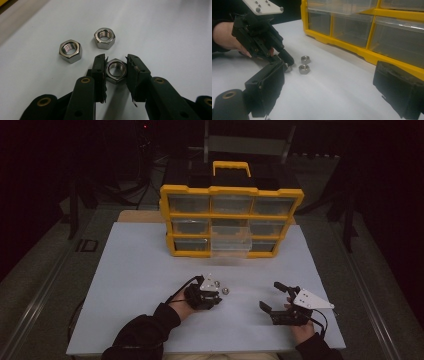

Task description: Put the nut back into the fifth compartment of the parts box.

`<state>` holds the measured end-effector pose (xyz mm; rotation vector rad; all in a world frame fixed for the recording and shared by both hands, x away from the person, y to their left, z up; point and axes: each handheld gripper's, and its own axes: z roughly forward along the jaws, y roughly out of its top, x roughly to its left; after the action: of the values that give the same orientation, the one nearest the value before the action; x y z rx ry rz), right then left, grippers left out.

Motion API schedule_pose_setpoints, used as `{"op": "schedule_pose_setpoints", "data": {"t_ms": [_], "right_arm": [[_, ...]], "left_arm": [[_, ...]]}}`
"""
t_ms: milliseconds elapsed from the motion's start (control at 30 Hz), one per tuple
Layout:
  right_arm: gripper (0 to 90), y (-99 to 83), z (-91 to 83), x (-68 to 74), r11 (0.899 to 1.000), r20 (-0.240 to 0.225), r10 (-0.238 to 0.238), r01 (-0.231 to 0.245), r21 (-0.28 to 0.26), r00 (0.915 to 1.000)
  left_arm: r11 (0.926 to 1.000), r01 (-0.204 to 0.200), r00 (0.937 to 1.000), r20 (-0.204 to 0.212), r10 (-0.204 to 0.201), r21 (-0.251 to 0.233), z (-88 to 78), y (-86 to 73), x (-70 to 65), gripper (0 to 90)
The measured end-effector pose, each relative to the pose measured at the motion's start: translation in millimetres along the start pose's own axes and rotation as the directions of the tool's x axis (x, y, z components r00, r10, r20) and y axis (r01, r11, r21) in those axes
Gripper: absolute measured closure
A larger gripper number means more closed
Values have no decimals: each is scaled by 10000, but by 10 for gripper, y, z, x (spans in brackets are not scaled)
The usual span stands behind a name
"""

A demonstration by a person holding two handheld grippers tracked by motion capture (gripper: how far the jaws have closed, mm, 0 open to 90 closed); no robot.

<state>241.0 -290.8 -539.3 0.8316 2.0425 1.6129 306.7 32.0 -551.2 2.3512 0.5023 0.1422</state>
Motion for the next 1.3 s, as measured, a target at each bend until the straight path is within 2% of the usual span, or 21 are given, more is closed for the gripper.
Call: {"op": "schedule_pose_setpoints", "data": {"t_ms": [133,300,533,667,933,1300], "right_arm": [[105,0,-3,-3,10000,6,27,-27,-14,10000],[105,1,-6,-5,10000,11,27,-27,-31,10000],[105,2,-3,-3,10000,6,36,-36,-31,10000],[104,2,-3,-3,10000,-5,46,-46,-30,10000],[105,2,1,0,10000,-3,30,-30,-26,10000],[105,1,6,5,10000,-6,35,-35,-9,10000]], "left_arm": [[9999,139,9999,62,-140,102,-9,14,-4,693],[9997,245,9996,144,-245,3,-85,26,-12,693],[9981,529,9986,27,-528,-323,-274,63,12,693],[9966,664,9978,120,-659,-489,-385,73,18,693],[9960,648,9979,140,-640,-610,-634,131,-13,693],[9935,749,9969,-187,-768,-862,-972,182,1,693]]}}
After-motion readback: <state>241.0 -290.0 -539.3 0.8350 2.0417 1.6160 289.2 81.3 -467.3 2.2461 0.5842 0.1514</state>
